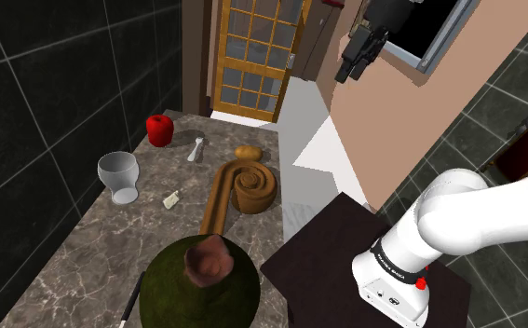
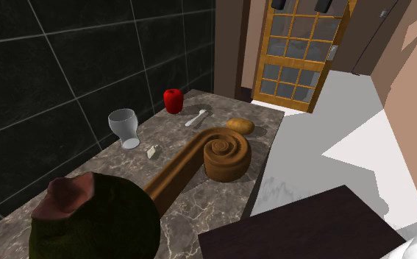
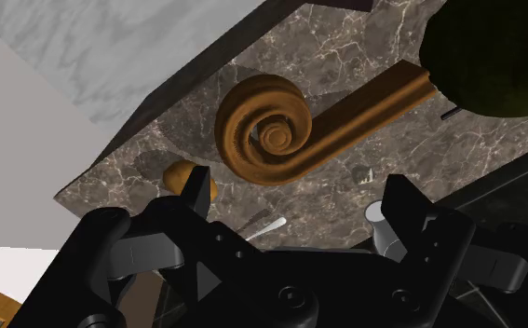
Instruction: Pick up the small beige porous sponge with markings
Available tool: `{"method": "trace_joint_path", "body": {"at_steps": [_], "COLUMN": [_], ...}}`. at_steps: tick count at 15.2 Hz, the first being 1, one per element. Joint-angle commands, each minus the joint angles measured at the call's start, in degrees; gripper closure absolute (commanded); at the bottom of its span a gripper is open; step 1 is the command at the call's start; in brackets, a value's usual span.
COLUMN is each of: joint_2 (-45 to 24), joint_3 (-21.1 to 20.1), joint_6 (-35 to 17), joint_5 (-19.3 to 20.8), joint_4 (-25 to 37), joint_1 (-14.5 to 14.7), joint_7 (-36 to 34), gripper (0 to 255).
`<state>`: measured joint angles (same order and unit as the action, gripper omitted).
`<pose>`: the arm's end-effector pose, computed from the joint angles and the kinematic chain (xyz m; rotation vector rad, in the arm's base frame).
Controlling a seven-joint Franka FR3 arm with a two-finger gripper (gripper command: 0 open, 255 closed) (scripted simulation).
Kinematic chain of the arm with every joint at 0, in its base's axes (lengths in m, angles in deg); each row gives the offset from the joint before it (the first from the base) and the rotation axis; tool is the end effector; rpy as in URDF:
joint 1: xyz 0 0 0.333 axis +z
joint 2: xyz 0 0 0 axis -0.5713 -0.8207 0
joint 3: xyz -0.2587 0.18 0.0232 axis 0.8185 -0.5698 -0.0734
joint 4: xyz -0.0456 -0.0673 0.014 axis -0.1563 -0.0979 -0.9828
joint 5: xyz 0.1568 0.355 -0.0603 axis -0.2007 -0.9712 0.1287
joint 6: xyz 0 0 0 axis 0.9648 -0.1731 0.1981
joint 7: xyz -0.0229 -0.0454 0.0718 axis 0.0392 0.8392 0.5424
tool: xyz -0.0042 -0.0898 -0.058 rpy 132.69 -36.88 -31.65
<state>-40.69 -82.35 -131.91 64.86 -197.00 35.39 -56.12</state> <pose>0.3069 0.0299 0.6390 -3.0567 -0.1150 -0.1743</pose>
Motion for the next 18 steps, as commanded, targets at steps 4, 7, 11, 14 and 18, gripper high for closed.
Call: {"method": "trace_joint_path", "body": {"at_steps": [4,7,11,14,18], "joint_2": [-1.31,-3.41,-7.46,-11.44,-17.91], "joint_3": [-2.14,-4.34,-7.39,-9.73,-12.9], "joint_6": [-5.62,-11.39,-19.27,-25.27,-33.25], "joint_5": [-1.35,-2.66,-4.23,-5.16,-5.79], "joint_4": [-3.85,-7.02,-10.15,-11.64,-12.43], "joint_1": [0.51,1.08,1.79,2.25,2.62], "joint_7": [-1.74,-3.44,-5.69,-7.43,-9.95], "gripper": [0,0,0,0,0]}}
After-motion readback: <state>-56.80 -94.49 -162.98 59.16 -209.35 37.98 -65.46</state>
